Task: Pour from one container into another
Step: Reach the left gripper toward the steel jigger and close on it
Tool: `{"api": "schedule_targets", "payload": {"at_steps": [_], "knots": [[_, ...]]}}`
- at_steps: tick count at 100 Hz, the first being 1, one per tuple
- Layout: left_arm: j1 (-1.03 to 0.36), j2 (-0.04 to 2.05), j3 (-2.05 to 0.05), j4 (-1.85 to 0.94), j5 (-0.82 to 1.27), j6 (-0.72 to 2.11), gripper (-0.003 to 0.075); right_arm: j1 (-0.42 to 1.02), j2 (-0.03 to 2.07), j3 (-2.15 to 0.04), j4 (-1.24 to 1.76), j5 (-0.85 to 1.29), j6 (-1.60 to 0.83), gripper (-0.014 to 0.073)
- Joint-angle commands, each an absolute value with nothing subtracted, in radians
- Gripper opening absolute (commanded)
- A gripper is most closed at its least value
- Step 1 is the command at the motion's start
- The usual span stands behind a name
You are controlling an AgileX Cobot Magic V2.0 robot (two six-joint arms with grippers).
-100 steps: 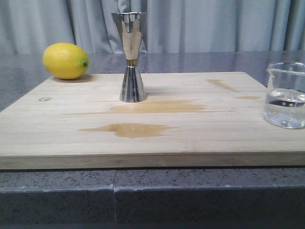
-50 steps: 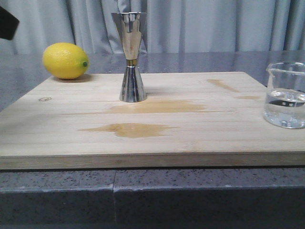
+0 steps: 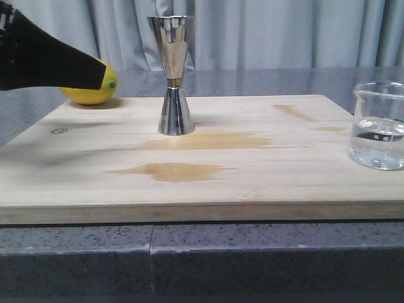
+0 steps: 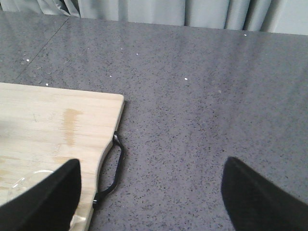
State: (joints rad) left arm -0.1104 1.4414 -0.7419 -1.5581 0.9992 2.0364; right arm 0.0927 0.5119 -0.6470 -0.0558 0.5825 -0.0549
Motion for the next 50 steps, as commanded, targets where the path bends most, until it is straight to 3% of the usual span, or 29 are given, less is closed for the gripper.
{"api": "schedule_targets", "payload": {"at_steps": [1, 20, 50], "knots": [[-0.105, 1.461, -0.774, -1.676, 1.118, 2.117, 0.0512, 0.086, 0.526, -0.680, -0.060, 0.503, -0.059, 0.0522], [-0.105, 1.542, -0.774, -1.762, 1.269, 2.241, 0.0512, 0.086, 0.526, -0.680, -0.060, 0.503, -0.059, 0.0522], [-0.175, 1.620, -0.784, -1.850, 1.269, 2.361, 0.0512, 0.086, 0.526, -0.680, -0.060, 0.499, -0.059, 0.0522]]}}
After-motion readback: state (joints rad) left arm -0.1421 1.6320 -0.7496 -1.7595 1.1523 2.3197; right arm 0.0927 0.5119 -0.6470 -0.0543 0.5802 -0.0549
